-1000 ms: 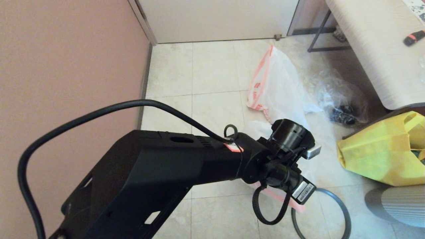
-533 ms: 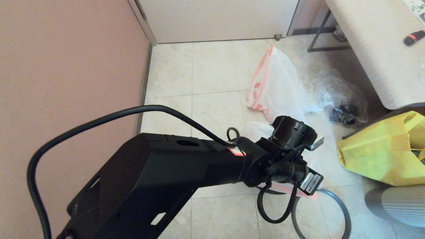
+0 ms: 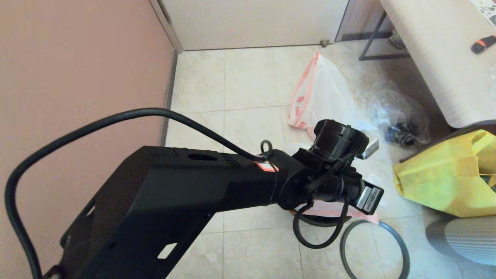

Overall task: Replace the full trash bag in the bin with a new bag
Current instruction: Put the new garbage bag on the trash can

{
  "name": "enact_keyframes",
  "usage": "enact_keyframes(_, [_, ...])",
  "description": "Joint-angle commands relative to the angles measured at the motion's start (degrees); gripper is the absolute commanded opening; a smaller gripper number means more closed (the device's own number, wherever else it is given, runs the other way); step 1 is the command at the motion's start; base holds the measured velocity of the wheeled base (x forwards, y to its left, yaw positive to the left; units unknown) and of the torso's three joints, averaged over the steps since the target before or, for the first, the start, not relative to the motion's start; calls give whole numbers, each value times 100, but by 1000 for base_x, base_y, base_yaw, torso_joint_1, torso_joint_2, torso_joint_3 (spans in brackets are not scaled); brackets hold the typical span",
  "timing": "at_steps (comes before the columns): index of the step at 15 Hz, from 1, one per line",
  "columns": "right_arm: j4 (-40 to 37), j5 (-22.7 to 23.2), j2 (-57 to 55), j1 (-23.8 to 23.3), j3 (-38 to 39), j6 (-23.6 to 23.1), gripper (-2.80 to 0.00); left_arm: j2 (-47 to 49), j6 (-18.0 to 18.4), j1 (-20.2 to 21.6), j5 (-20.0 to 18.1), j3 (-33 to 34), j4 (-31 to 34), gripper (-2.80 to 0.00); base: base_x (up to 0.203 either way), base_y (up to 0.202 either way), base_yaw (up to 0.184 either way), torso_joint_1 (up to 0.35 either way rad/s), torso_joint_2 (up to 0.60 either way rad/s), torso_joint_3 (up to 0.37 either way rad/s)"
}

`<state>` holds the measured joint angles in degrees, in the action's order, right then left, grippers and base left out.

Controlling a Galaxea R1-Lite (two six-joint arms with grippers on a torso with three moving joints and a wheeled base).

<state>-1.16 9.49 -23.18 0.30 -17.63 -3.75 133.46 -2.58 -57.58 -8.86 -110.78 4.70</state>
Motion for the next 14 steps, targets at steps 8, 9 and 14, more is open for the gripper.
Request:
enact_keyframes(8, [2373,816,-4583,724,-53,139,-280,-62,-44,168,-10,-5,-612,-280,0,0,0,0,0,0])
enact_keyframes(9, [2762,755,-5020,966,-26,204,-280,-39,-59,185,-10,-5,-645,-280,0,0,0,0,0,0])
enact_keyframes(14, [5347,-682,-6357,2571,579,702,-280,-10,-117,256,-1,-5,-645,-280,0,0,0,0,0,0])
